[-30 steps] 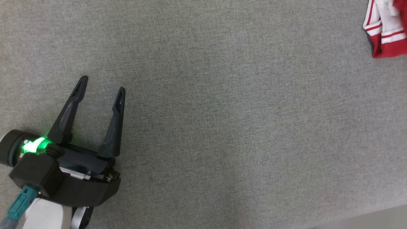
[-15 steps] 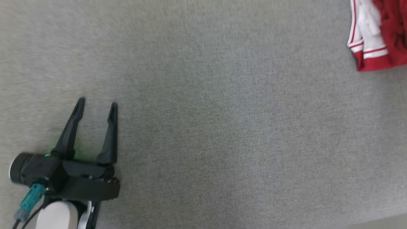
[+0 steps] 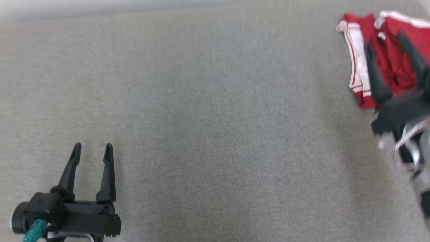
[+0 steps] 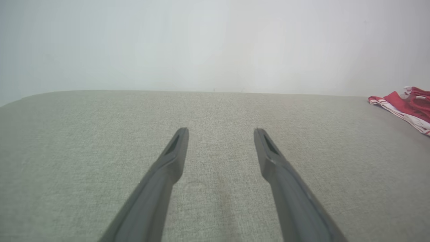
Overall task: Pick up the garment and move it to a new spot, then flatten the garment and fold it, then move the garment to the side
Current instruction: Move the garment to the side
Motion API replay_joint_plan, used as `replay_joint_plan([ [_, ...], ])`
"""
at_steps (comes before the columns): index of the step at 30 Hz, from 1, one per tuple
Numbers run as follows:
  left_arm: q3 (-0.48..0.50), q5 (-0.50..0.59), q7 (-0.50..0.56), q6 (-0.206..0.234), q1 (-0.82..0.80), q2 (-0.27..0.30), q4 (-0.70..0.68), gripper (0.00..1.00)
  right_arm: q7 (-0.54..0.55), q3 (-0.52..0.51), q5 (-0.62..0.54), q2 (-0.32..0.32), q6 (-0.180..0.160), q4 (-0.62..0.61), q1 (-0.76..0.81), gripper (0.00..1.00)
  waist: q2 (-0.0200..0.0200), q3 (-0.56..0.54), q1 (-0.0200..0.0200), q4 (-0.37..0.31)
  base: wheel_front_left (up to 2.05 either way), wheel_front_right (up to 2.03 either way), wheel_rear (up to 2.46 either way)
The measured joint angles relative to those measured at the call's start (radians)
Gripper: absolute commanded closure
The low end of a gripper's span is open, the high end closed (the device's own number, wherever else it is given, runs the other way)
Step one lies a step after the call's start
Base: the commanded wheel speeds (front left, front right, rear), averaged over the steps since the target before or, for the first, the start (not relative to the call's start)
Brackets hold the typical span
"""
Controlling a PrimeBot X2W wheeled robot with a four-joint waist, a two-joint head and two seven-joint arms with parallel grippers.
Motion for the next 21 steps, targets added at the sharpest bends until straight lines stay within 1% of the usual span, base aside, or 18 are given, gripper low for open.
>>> replay_joint_plan([
  [3,0.006,0.0,0.0,-0.001,0.011,-0.014,0.013,0.0,-0.009,-0.068,-0.022,0.054,0.0,-0.055,0.123,0.0,0.0,-0.046,0.0,0.015,0.0,0.0,0.0],
  [7,0.012,0.001,0.0,-0.001,0.031,-0.021,0.027,0.0,-0.007,-0.109,-0.043,0.137,0.0,-0.136,0.272,0.0,-0.0001,-0.099,-0.0001,0.038,0.0,0.0,0.0],
  [13,0.024,0.005,0.0,-0.008,0.059,-0.035,0.041,0.0,-0.022,-0.185,-0.06,0.245,0.0,-0.245,0.475,0.0,-0.0001,-0.161,-0.0002,0.074,0.0,0.0,0.0],
  [18,0.033,0.009,0.0,-0.01,0.073,-0.04,0.054,0.0,-0.036,-0.208,-0.085,0.321,0.0,-0.306,0.598,0.0,-0.0001,-0.192,0.0,0.106,0.0,0.0,0.0],
  [21,0.034,0.009,0.0,-0.015,0.085,-0.043,0.066,0.0,-0.049,-0.217,-0.094,0.352,0.0,-0.326,0.656,0.0,-0.0001,-0.21,0.0,0.12,0.0,0.0,0.0],
])
